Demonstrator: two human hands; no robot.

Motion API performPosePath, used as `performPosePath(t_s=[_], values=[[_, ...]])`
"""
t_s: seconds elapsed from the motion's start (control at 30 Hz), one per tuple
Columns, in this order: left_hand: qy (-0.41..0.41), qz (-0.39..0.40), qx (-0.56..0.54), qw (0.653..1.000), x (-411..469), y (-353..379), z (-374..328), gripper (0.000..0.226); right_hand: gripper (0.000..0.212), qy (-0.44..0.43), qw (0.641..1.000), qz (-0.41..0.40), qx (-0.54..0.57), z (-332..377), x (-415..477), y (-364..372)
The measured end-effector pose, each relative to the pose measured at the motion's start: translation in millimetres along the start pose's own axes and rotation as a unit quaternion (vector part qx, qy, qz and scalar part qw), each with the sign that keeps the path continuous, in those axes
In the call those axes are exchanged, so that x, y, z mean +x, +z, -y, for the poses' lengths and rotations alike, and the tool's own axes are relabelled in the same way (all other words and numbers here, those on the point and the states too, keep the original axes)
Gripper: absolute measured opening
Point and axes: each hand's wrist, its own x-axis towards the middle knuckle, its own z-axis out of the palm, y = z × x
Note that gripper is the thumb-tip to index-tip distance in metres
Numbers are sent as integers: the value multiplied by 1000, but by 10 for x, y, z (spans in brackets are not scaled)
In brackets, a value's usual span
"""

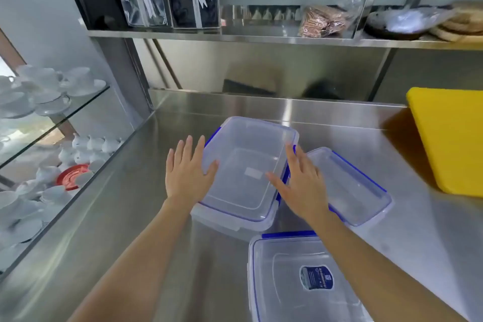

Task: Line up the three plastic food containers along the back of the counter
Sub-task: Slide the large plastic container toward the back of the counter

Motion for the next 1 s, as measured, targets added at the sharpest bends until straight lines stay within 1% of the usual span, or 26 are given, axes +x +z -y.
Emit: performPosePath(t_s=[0.07,0.13,0.2,0.27,0.33,0.37,0.43,0.57,0.73,0.83,0.93,1.0], values=[[-28,20,-17,999,14,18,38,65,96,22,998,33,42,24,-31,74],[-48,66,-46,996,29,32,67,64,93,58,989,59,121,45,-86,162],[-66,107,-73,989,44,16,43,58,88,117,969,79,201,84,-70,241],[-84,125,-81,985,72,-10,35,57,90,179,943,101,260,144,-17,289],[-108,151,-81,979,109,-20,56,62,93,205,913,108,335,189,31,347],[-123,161,-87,975,137,-23,78,65,93,213,904,102,356,214,54,366],[-153,164,-111,968,188,-35,127,69,92,228,897,84,370,242,99,394],[-193,129,-179,956,215,-72,227,64,79,228,893,68,383,322,241,429],[-244,100,-244,933,371,-182,452,53,64,210,879,76,421,513,501,490],[-255,77,-289,919,516,-211,632,45,59,197,865,90,453,656,702,564],[-261,55,-337,903,675,-196,816,33,56,180,862,100,463,788,945,679],[-259,53,-335,904,785,-172,921,34,56,158,863,119,466,887,1117,742]])
